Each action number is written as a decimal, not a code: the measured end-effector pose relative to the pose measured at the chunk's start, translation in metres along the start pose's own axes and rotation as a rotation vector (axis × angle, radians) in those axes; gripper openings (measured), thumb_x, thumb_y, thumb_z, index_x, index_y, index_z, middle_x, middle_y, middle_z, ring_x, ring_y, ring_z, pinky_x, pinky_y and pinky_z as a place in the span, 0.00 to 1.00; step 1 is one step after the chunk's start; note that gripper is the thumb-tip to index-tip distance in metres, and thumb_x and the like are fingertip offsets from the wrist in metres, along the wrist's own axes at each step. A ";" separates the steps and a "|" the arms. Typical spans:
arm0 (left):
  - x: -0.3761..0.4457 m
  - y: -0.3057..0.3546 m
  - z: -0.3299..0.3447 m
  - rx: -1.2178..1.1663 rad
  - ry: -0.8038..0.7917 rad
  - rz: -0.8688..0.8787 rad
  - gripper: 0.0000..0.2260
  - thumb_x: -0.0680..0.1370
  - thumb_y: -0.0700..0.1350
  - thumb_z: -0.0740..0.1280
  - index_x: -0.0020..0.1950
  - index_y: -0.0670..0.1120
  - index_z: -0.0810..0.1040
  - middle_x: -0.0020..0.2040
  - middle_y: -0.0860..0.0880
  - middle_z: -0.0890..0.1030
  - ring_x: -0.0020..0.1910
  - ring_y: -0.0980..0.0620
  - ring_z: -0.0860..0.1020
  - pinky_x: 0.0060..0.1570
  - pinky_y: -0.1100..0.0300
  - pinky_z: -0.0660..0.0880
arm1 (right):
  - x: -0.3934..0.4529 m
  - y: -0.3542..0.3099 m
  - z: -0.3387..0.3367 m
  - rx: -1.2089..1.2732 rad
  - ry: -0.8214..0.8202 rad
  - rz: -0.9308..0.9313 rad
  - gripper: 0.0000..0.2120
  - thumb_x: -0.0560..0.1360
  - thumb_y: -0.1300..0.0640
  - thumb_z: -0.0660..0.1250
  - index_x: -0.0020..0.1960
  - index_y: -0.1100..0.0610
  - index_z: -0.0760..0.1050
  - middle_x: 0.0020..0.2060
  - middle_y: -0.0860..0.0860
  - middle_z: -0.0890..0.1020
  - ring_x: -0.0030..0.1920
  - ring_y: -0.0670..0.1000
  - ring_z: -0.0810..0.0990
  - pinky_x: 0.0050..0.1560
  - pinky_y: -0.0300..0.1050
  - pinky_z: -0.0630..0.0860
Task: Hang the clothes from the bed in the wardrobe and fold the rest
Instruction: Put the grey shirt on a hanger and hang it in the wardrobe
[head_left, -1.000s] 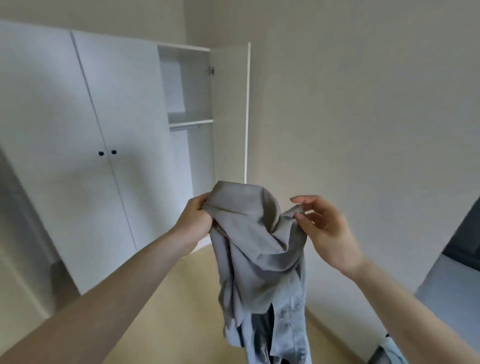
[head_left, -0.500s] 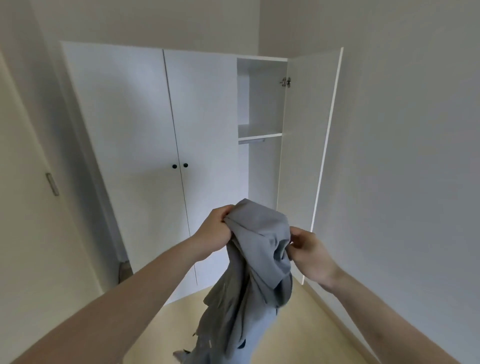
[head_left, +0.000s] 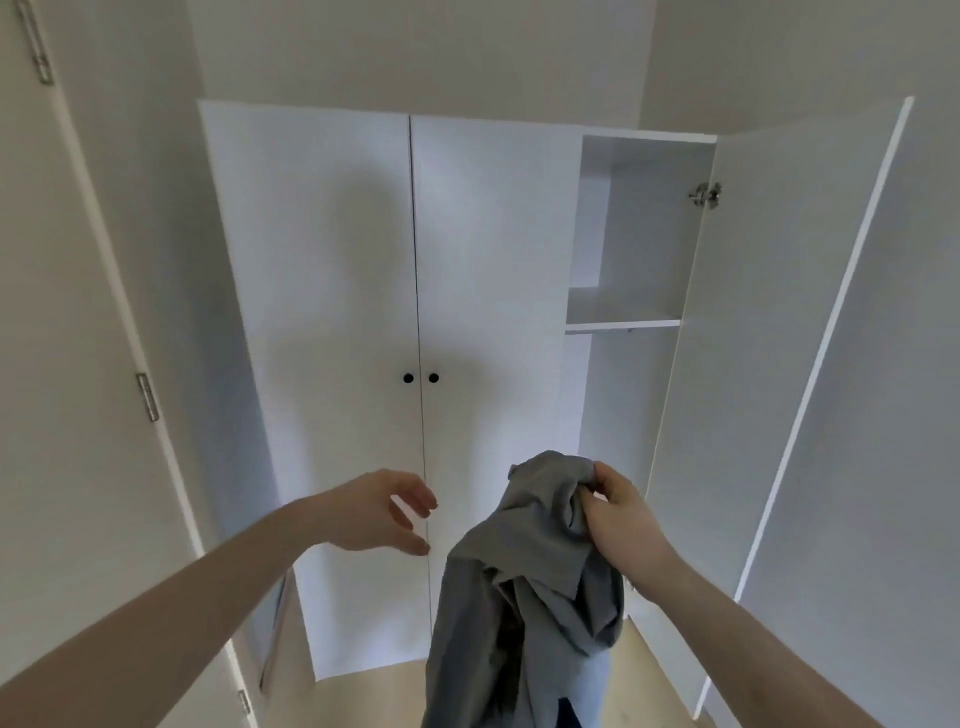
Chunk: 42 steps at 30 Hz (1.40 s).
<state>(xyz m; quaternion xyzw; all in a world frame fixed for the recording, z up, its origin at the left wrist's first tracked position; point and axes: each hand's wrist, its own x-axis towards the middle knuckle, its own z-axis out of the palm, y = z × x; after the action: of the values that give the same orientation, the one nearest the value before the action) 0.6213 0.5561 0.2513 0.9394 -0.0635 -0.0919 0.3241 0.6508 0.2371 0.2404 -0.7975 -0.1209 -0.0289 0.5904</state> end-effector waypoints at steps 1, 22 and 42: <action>0.009 -0.005 -0.004 0.000 0.045 -0.020 0.20 0.71 0.55 0.80 0.60 0.60 0.79 0.57 0.63 0.80 0.50 0.63 0.83 0.52 0.62 0.81 | 0.018 0.002 0.002 -0.014 -0.020 -0.012 0.12 0.82 0.56 0.60 0.54 0.44 0.81 0.48 0.39 0.85 0.52 0.42 0.83 0.57 0.44 0.79; 0.296 -0.136 -0.143 0.212 0.380 -0.235 0.32 0.76 0.46 0.67 0.79 0.57 0.60 0.76 0.51 0.59 0.53 0.50 0.79 0.50 0.55 0.78 | 0.287 0.045 0.070 -0.256 -0.029 -0.042 0.09 0.85 0.59 0.59 0.50 0.53 0.77 0.42 0.50 0.84 0.46 0.55 0.82 0.39 0.31 0.75; 0.429 -0.215 -0.124 0.178 0.352 -0.222 0.19 0.77 0.40 0.64 0.68 0.51 0.73 0.69 0.53 0.73 0.64 0.48 0.77 0.62 0.56 0.74 | 0.364 0.068 0.113 -0.223 0.065 0.068 0.08 0.83 0.60 0.62 0.46 0.54 0.77 0.38 0.53 0.83 0.37 0.50 0.78 0.41 0.42 0.76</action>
<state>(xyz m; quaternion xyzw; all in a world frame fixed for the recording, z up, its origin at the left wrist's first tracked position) 1.0788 0.7216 0.1568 0.9671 0.0898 0.0444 0.2340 1.0077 0.3836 0.2110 -0.8605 -0.0707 -0.0478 0.5023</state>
